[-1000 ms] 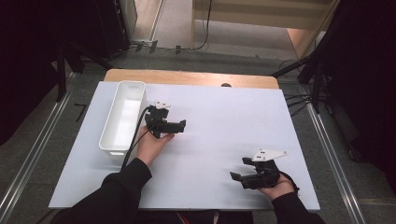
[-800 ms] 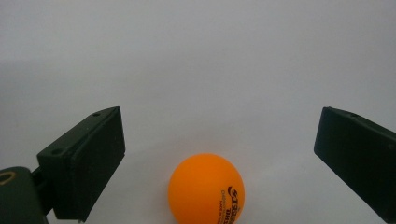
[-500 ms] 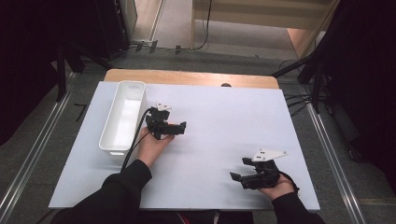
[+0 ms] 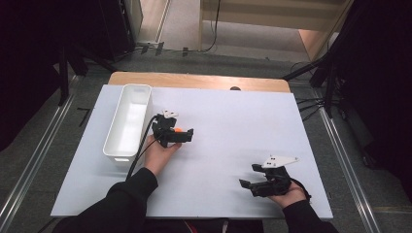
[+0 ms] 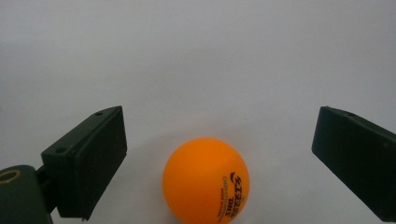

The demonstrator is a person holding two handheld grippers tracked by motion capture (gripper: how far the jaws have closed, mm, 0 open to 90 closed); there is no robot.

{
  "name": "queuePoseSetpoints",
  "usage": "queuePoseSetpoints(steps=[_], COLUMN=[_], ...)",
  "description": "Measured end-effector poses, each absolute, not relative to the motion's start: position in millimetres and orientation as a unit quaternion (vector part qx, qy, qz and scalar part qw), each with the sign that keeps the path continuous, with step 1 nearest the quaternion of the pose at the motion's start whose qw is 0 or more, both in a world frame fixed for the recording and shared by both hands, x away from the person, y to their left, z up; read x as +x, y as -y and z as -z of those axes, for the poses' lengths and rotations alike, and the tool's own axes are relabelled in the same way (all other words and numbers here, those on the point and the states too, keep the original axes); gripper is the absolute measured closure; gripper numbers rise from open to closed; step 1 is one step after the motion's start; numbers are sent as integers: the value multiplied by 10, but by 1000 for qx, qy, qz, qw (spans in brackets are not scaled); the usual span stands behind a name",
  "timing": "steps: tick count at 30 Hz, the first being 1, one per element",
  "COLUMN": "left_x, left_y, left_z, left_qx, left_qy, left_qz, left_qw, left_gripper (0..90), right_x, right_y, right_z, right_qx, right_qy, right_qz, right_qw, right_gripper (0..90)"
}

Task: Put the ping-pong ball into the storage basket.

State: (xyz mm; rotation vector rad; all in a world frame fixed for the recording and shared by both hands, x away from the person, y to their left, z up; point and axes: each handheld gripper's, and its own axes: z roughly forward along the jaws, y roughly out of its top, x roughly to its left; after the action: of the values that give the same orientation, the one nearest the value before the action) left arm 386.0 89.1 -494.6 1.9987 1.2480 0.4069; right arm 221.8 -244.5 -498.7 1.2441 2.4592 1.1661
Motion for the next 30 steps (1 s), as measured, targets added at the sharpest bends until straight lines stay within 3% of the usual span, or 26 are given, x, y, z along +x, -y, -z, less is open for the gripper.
queuePoseSetpoints(steps=[30], left_x=[3800], left_y=[-849], left_z=[5125], left_qx=[796], left_qy=[-473], left_qz=[-183], left_qw=[332], left_gripper=[41], right_x=[2217], right_y=[2446], right_z=[4983], right_qx=[412], right_qy=[-820], right_qz=[-391], right_qw=[74], right_gripper=[202])
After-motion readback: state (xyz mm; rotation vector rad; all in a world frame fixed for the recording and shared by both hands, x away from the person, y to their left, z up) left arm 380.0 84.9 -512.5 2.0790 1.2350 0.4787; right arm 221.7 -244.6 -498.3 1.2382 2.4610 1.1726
